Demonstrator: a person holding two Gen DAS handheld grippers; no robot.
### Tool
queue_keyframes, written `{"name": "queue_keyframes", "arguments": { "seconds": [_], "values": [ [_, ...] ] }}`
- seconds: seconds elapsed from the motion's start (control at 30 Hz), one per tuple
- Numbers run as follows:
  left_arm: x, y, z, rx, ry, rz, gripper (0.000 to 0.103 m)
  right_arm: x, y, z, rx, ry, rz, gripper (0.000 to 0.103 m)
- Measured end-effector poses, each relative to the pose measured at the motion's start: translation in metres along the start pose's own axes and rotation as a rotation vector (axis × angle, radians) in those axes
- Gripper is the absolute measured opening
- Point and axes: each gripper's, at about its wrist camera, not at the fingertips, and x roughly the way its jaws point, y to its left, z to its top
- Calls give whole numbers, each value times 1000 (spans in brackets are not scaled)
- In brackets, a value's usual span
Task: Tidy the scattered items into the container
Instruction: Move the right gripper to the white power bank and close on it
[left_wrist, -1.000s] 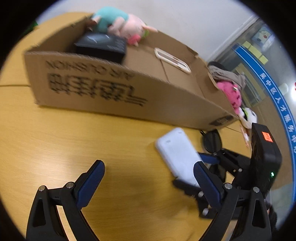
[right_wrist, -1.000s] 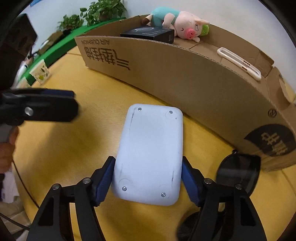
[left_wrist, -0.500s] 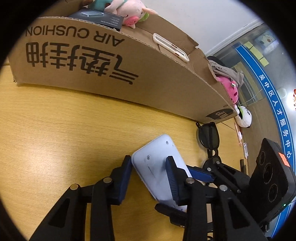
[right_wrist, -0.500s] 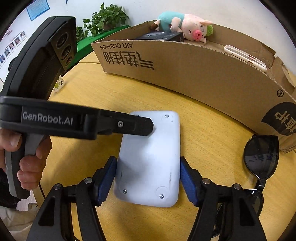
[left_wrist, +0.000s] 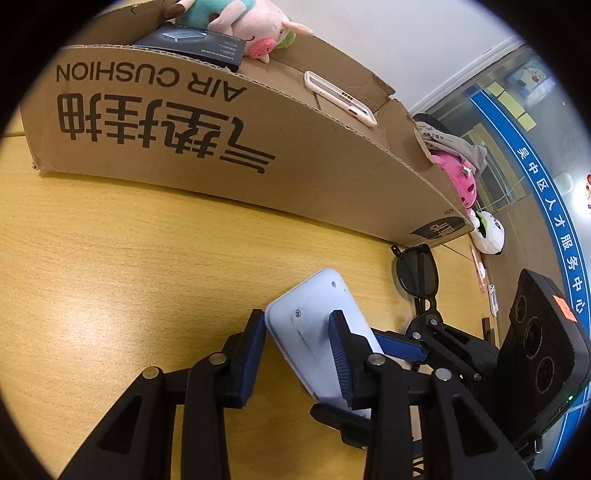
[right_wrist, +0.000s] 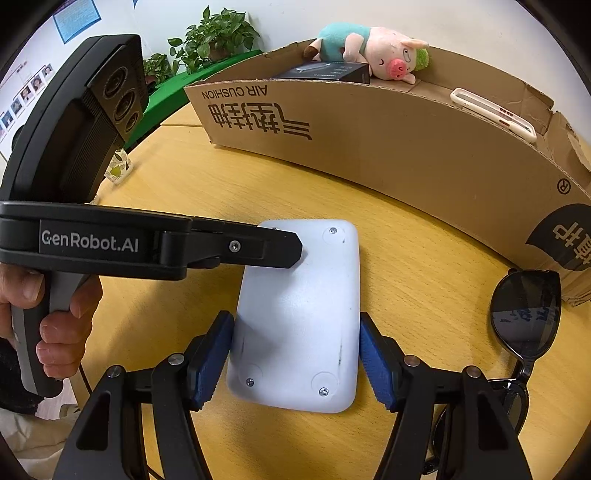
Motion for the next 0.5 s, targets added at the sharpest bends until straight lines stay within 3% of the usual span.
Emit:
{"name": "queue_keyframes", "arguments": {
  "seconds": [0.5],
  "values": [
    [-10,-12,-1,49,-36,9,32,-11,3,-5,-3,-20,-16,71]
  ]
}}
